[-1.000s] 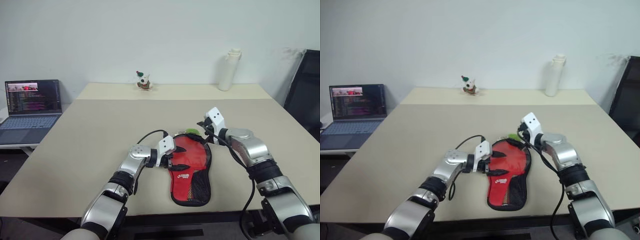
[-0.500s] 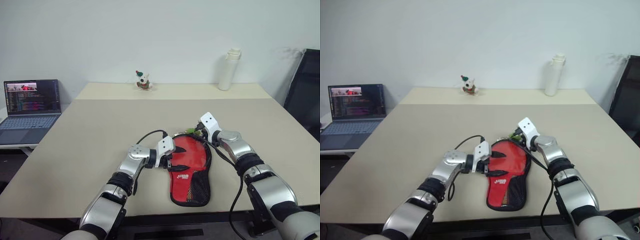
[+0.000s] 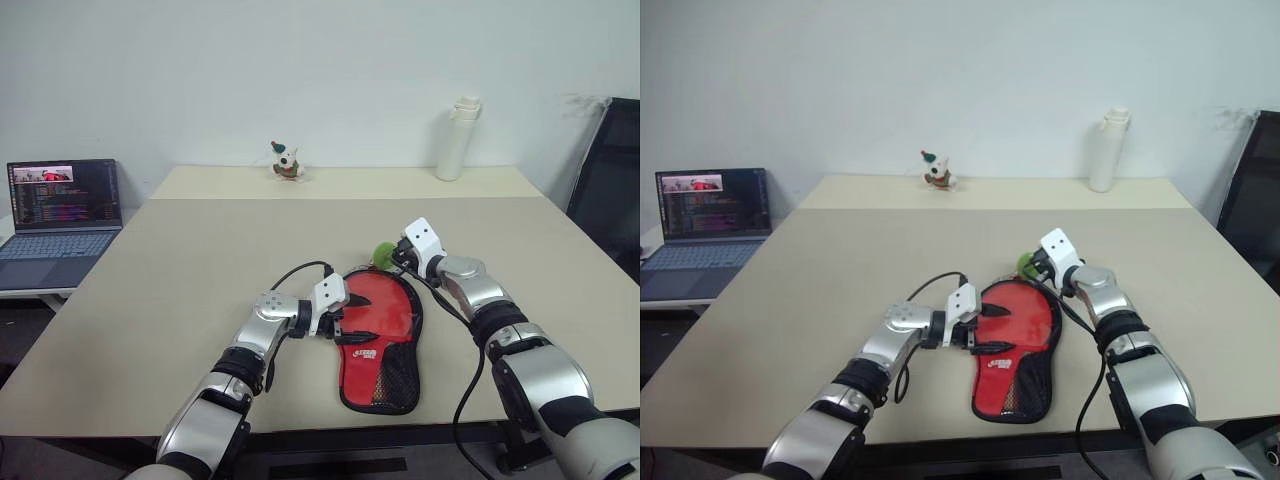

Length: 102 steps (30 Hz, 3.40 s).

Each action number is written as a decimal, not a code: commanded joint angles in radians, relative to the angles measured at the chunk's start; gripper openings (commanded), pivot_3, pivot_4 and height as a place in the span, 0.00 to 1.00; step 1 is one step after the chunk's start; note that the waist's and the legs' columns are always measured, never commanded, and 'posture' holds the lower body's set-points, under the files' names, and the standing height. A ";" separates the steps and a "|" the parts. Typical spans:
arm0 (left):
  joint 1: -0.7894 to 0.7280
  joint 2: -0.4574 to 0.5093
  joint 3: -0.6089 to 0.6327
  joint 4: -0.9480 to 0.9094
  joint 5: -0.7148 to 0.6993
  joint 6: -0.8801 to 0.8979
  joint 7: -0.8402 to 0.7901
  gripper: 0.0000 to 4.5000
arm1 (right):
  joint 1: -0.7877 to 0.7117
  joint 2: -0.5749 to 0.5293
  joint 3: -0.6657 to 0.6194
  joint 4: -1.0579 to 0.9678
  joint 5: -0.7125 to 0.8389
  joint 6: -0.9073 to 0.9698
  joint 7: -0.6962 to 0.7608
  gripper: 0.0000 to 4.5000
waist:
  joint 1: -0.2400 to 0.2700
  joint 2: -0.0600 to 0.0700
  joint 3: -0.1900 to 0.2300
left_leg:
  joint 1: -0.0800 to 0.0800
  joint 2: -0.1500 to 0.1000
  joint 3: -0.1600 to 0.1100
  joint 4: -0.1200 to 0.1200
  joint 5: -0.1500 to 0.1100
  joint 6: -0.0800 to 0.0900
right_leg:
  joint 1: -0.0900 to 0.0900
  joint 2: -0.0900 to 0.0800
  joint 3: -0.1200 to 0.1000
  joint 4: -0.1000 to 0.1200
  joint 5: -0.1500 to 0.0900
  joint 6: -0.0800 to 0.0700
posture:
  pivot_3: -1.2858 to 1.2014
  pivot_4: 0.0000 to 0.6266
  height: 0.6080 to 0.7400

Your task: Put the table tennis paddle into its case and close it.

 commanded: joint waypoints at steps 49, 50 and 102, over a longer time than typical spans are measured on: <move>0.047 -0.031 -0.031 0.002 0.020 0.041 -0.017 0.87 | 0.758 -0.497 -0.150 -1.342 0.225 0.789 0.215 0.01 | 0.037 0.005 -0.003 | -0.001 -0.002 0.000 0.001 0.000 0.000 | 0.002 -0.001 -0.002 -0.003 -0.003 0.005 | 0.52 0.24 1.00; 0.047 -0.031 -0.031 0.003 0.020 0.040 -0.017 0.87 | 0.758 -0.495 -0.150 -1.341 0.226 0.789 0.209 0.01 | 0.037 0.005 -0.003 | -0.001 -0.002 0.000 0.001 0.000 0.000 | 0.002 -0.001 -0.002 -0.003 -0.003 0.005 | 0.52 0.24 1.00; 0.137 0.165 0.158 -0.530 -0.223 0.387 0.046 0.87 | 0.619 -0.015 -0.383 -1.042 0.441 0.889 -0.227 0.76 | 0.012 0.006 -0.003 | 0.001 0.000 -0.002 0.001 0.000 0.000 | 0.001 0.001 0.000 -0.001 -0.003 0.005 | 0.52 0.24 1.00</move>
